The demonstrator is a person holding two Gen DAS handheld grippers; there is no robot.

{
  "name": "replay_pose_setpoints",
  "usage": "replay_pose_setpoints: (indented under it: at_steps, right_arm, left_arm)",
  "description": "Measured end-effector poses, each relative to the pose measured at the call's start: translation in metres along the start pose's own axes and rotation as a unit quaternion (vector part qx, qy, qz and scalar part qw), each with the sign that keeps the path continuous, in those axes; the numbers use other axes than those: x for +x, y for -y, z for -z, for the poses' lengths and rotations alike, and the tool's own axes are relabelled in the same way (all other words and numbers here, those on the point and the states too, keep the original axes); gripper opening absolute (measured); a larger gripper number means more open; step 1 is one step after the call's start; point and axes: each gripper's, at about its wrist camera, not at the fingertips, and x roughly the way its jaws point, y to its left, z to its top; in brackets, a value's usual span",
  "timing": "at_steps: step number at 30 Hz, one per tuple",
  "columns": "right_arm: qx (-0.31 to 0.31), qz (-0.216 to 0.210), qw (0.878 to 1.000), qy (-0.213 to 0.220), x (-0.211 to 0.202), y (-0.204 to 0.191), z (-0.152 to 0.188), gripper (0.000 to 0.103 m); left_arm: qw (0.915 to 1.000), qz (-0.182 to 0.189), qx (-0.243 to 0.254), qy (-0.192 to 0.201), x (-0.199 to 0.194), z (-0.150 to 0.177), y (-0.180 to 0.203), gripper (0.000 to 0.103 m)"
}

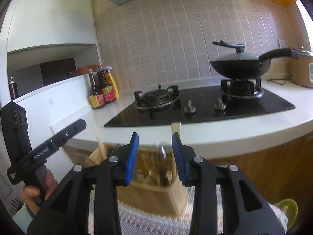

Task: Organize utensils
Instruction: 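Carry both clear spoons over the yellow basket and open both tools, then grasp a wooden chopstick with the left tool while the right tool grasps a clear spoon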

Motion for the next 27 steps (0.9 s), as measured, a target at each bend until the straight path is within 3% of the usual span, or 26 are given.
replay_pose_setpoints:
  at_steps: [4, 7, 8, 11, 15, 21, 27]
  right_arm:
    - [-0.017, 0.032, 0.998, -0.054, -0.023, -0.014, 0.010, 0.032]
    - [-0.017, 0.062, 0.990, -0.122, -0.029, -0.021, 0.024, 0.032]
    - [-0.015, 0.069, 0.987, -0.146, -0.028, -0.022, 0.029, 0.032]
    - [0.006, 0.096, 0.965, -0.245, -0.024, -0.021, 0.060, 0.033]
    - [0.053, 0.062, 0.939, -0.334, -0.024, -0.020, 0.110, 0.033]
    - [0.078, 0.030, 0.915, -0.394, -0.024, -0.039, 0.163, 0.033]
    - [0.030, 0.040, 0.918, -0.393, -0.030, -0.070, 0.186, 0.033]
  left_arm:
    - [0.9999, 0.005, 0.001, -0.013, -0.026, 0.001, 0.012, 0.040]
    - [0.9986, 0.007, 0.003, -0.052, -0.041, 0.006, 0.024, 0.047]
    - [0.9964, 0.010, 0.002, -0.085, -0.042, 0.011, 0.028, 0.048]
    - [0.9882, 0.010, -0.002, -0.153, -0.045, 0.028, 0.034, 0.048]
    - [0.9698, -0.013, 0.004, -0.243, -0.047, 0.066, 0.039, 0.048]
    - [0.9359, -0.023, 0.013, -0.351, -0.049, 0.127, 0.043, 0.047]
    - [0.9242, -0.020, -0.043, -0.379, -0.050, 0.161, 0.032, 0.038]
